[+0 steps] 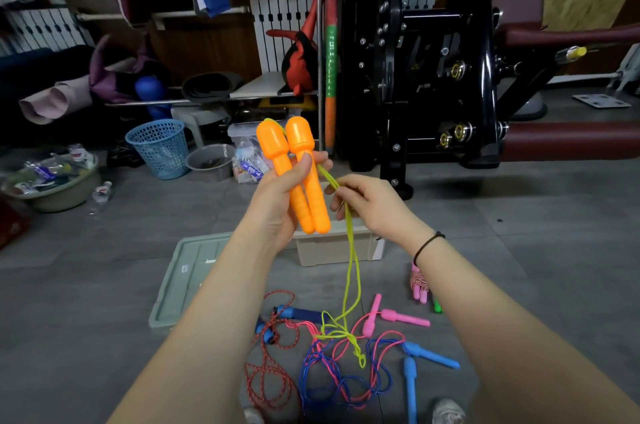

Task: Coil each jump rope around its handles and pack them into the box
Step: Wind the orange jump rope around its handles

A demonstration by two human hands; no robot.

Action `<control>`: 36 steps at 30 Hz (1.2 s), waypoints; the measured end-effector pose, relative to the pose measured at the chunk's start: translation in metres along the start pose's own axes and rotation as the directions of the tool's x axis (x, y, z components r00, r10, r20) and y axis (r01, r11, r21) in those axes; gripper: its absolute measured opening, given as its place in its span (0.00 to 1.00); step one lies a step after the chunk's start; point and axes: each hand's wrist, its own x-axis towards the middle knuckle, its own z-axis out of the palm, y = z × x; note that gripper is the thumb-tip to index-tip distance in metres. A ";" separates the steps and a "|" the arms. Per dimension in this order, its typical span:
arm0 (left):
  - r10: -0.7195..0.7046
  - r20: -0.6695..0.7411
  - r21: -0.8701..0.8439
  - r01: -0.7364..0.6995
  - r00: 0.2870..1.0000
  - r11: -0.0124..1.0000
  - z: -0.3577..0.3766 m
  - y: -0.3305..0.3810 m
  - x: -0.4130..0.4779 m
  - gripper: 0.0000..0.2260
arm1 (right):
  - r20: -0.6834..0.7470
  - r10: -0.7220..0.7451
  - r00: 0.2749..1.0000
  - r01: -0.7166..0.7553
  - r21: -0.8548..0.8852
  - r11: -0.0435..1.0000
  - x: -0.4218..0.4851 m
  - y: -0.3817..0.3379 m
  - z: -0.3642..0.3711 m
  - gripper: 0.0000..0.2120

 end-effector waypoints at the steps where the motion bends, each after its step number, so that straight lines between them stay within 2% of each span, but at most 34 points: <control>1: 0.002 -0.004 0.004 -0.002 1.000 1.000 0.001 0.000 0.000 0.10 | -0.002 0.003 1.000 -0.004 -0.040 0.999 0.001 0.003 0.001 0.08; 5: -0.005 0.029 -0.037 0.006 1.000 0.999 0.008 -0.001 -0.002 0.09 | -0.024 -0.027 0.999 0.022 -0.211 0.977 0.002 0.007 0.003 0.03; 6: 0.011 0.033 -0.037 -0.010 0.999 0.999 0.009 0.000 -0.002 0.08 | -0.043 -0.026 0.999 0.015 -0.239 0.971 0.002 0.007 0.002 0.05; 11: 0.061 0.099 -0.046 -0.057 0.993 0.997 0.014 0.002 -0.004 0.09 | -0.184 0.032 0.982 -0.076 -0.238 0.968 0.003 0.009 -0.007 0.11; 14: 0.111 0.204 -0.064 -0.100 0.973 0.993 0.020 0.004 -0.008 0.15 | -0.247 0.087 0.965 -0.145 -0.224 0.964 0.006 0.018 -0.011 0.10; 18: 0.227 0.221 -0.246 -0.171 0.949 0.954 0.022 0.023 -0.009 0.19 | -0.274 0.229 0.934 -0.293 -0.225 0.929 0.003 0.048 -0.015 0.06; 19: 0.256 0.218 -0.263 -0.196 0.942 0.945 0.018 0.028 -0.009 0.18 | -0.249 0.291 0.924 -0.346 -0.213 0.914 0.001 0.058 -0.017 0.04; 21: 0.274 0.201 -0.210 -0.232 0.940 0.950 0.011 0.034 -0.008 0.18 | -0.139 0.438 0.888 -0.449 -0.065 0.891 -0.006 0.071 -0.020 0.04; 23: 0.218 0.167 -0.107 -0.202 0.962 0.973 0.005 0.032 -0.005 0.21 | 0.022 0.495 0.869 -0.494 0.117 0.862 -0.009 0.073 -0.023 0.09; 25: 0.118 0.108 0.011 -0.120 0.987 0.993 0.000 0.024 -0.002 0.15 | 0.107 0.507 0.856 -0.518 0.202 0.831 -0.007 0.062 -0.023 0.18; 27: 0.012 0.059 0.183 -0.023 0.998 0.983 -0.002 0.019 0.000 0.07 | 0.075 0.509 0.858 -0.514 0.179 0.839 -0.002 0.048 -0.023 0.19; 31: -0.261 0.128 0.455 0.178 0.957 0.872 0.002 0.002 0.001 0.06 | 0.000 0.448 0.894 -0.445 0.100 0.890 0.008 0.027 -0.017 0.13; 33: -0.372 0.117 0.482 0.275 0.921 0.832 0.008 -0.008 -0.001 0.08 | -0.012 0.438 0.899 -0.437 0.058 0.898 0.013 0.021 -0.011 0.08; 35: -0.491 0.090 0.382 0.426 0.866 0.820 0.013 -0.013 -0.001 0.12 | -0.092 0.452 0.887 -0.453 0.001 0.891 0.016 0.018 -0.006 0.07; 36: -0.550 0.100 0.339 0.492 0.829 0.802 0.015 -0.013 -0.001 0.11 | -0.136 0.460 0.877 -0.464 0.001 0.886 0.017 0.017 -0.006 0.07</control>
